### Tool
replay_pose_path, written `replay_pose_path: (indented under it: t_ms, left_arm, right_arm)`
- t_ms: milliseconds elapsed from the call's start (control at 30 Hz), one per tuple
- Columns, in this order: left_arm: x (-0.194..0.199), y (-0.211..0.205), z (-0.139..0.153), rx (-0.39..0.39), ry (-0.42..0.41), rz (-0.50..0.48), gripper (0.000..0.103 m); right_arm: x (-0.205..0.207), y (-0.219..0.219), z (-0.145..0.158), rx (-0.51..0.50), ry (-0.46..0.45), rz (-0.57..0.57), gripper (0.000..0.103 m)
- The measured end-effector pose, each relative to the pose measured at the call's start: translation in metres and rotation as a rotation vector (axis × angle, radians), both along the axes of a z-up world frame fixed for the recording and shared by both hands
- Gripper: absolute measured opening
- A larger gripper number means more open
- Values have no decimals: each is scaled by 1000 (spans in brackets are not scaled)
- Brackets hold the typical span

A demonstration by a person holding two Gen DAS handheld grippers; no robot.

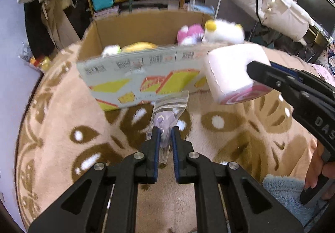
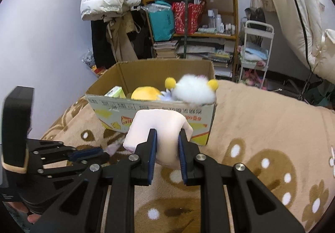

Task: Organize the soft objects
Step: 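Lift the cushion and bag over the box and open both tools to release them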

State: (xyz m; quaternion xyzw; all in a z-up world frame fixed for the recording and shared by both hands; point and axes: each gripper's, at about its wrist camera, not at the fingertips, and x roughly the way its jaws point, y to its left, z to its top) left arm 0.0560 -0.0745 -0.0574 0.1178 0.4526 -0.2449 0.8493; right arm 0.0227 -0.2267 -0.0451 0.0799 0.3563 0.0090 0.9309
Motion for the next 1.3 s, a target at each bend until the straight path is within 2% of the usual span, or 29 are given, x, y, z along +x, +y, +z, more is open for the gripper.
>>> replay_pose_path:
  t_ms: [133, 367, 667, 1000, 1300]
  left_arm:
    - [-13, 9, 20, -25, -94, 15, 11]
    - [-10, 6, 45, -67, -236, 43, 11]
    - [5, -4, 64, -53, -352, 52, 11]
    - [55, -15, 55, -49, -352, 80, 11]
    - [84, -28, 25, 6, -298, 108, 13]
  right_arm:
    - [-5, -3, 14, -2, -40, -12, 21]
    - [-6, -9, 37, -2, -109, -24, 21]
    - [26, -18, 52, -25, -154, -35, 21]
    - [73, -11, 48, -63, -163, -11, 21]
    - [103, -4, 19, -34, -78, 38, 24]
